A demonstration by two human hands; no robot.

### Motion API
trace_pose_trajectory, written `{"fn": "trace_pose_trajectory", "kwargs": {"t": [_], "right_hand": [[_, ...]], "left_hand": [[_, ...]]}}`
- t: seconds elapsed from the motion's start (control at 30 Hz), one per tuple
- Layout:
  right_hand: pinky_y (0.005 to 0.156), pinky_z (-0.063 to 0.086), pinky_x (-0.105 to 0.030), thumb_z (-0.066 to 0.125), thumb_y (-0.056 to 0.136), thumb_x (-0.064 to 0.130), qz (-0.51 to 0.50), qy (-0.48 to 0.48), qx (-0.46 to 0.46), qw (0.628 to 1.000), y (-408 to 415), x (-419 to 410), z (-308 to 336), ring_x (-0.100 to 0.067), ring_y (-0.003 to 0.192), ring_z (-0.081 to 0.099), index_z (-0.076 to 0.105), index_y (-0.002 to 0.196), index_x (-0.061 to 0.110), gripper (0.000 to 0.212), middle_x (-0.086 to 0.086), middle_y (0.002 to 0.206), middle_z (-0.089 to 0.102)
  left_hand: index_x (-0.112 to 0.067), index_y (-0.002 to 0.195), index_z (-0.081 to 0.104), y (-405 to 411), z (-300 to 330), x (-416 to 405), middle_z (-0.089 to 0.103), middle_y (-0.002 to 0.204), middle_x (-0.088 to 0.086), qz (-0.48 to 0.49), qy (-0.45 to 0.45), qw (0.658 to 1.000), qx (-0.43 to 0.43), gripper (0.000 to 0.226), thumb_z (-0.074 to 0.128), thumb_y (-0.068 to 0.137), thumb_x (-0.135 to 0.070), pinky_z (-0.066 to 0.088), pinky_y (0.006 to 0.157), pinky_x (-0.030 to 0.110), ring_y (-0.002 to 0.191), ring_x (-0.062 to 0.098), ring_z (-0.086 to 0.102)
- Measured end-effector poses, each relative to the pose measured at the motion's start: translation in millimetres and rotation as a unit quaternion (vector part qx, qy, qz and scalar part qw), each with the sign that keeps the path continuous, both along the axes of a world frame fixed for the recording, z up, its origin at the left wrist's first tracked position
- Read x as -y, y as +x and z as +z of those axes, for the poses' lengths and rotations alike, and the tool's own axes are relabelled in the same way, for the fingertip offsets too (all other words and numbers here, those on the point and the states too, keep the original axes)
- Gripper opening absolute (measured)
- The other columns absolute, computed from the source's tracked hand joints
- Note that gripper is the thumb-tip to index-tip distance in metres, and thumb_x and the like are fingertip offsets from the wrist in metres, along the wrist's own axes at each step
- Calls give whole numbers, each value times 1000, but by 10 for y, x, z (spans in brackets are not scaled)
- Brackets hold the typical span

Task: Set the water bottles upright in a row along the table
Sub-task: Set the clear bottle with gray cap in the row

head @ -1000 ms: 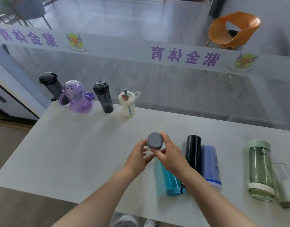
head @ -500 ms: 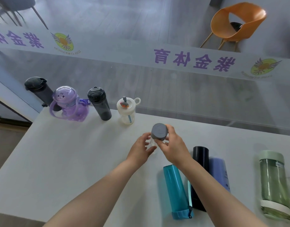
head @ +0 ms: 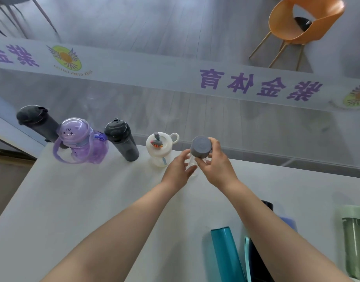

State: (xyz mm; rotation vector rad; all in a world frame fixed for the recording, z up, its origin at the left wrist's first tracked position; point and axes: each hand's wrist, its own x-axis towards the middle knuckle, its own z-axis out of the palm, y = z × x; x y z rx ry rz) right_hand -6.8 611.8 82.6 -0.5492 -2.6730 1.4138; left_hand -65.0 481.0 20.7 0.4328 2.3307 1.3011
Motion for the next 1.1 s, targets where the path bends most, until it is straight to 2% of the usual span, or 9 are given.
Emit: {"fn": "trace_pose_trajectory", "kwargs": {"t": [0.2,0.43,0.6,0.73,0.83,0.9,1.0,1.1], "right_hand": [[87,50,-38,68,87,27,-2,-3,0,1000,-217,-7,-16,-23,103,60,33,133,26,57,6,113,57],[91,50,-41,69,85,24,-7,-17,7,1000,-256,-48,-46,-22,107,59,33,133,28,60,5,114,58],[82,46,-31,68,84,23,-15,-11,8,1000,-239,-92,-62,-19,100,57,32,133,30,62,6,112,57],[82,46,-31,68,84,24,-17,-16,16,1000,-231,-100,-56,-20,101,57,32,134,31,62,5,114,58],[81,41,-27,67,85,22,-17,-19,25,999,-241,-98,-46,-19,104,55,31,135,30,63,7,113,54],[83,37,-26,67,85,20,-14,-21,50,998,-236,-116,-65,-19,112,52,27,140,28,68,7,118,51],[86,34,-26,66,85,22,-11,-16,96,995,-165,-150,-117,-22,126,46,19,147,27,78,4,140,47],[92,35,-28,61,89,28,-32,11,134,990,34,-190,-170,-27,135,41,13,151,27,79,-1,156,32]], "left_hand": [[-30,137,43,-180,-15,-47,55,124,-3,16,-2,1000,5,50,64,91,-27,51,93,38,105,16,62],[-31,134,45,-193,-49,-66,54,118,-8,28,5,1000,-4,49,65,90,-28,52,90,34,103,15,63],[-31,134,45,-180,-42,-117,55,122,-4,20,14,1000,5,48,65,90,-27,52,91,36,103,16,64],[-30,135,44,-177,-55,-121,55,123,-3,19,9,1000,3,49,64,91,-27,52,92,37,104,17,64],[-29,136,43,-185,-68,-112,56,127,0,16,6,1000,9,51,64,90,-27,52,92,38,104,17,64],[-30,139,41,-190,-92,-102,54,132,0,3,-13,1000,8,56,66,89,-30,50,92,35,107,15,60],[-31,145,32,-187,-130,-61,49,141,0,-17,-58,998,9,68,67,87,-35,43,100,35,123,19,52],[-27,151,24,-136,-152,29,41,150,2,-22,-87,996,25,77,67,87,-36,39,106,36,135,21,44]]}}
